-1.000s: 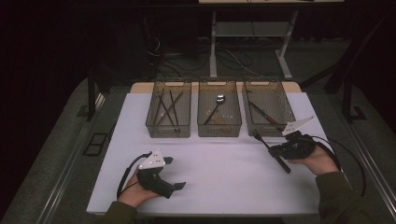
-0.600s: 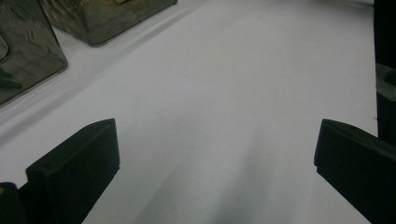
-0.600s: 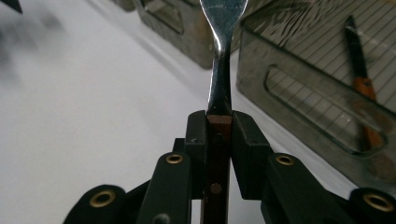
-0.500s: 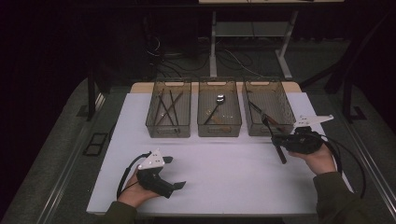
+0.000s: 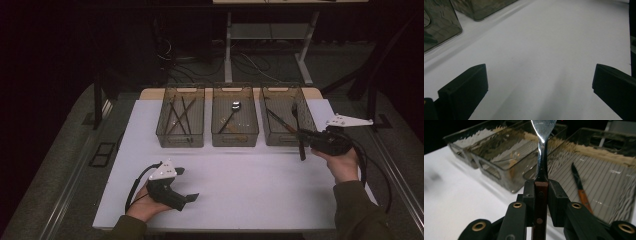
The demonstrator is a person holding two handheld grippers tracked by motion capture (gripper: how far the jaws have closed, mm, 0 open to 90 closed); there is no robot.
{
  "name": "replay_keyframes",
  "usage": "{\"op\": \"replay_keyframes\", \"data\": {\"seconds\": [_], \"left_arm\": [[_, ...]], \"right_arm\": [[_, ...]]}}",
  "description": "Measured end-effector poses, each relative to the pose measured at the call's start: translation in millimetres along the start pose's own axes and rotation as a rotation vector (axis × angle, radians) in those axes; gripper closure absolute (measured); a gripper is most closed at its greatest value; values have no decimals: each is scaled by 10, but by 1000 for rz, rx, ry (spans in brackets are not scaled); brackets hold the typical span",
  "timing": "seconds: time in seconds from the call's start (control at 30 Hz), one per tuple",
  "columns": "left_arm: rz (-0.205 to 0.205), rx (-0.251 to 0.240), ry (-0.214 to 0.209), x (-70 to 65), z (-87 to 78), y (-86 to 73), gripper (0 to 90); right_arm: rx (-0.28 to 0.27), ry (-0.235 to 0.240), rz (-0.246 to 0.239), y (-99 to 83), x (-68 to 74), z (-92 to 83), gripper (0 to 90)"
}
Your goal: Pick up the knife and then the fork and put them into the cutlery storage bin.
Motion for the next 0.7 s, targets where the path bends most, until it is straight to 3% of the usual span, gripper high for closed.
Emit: {"op": "replay_keyframes", "data": {"seconds": [0.4,0.7], "left_arm": [[10,-1,3,-13,-3,6,0],[9,-8,3,-20,-4,15,0]], "right_arm": [[-63,-84,33,319,-192,105,772],[-75,-175,60,608,-462,258,772]]}}
Point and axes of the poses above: each handheld gripper's, and its own axes: z roughly forward along the jaws, y roughly out of its top, x roughly to its left, the point moved 10 cm from there along z, roughly forward along the jaws, and after that the axes turned 10 degrees about -y, right-handed, at the moved point
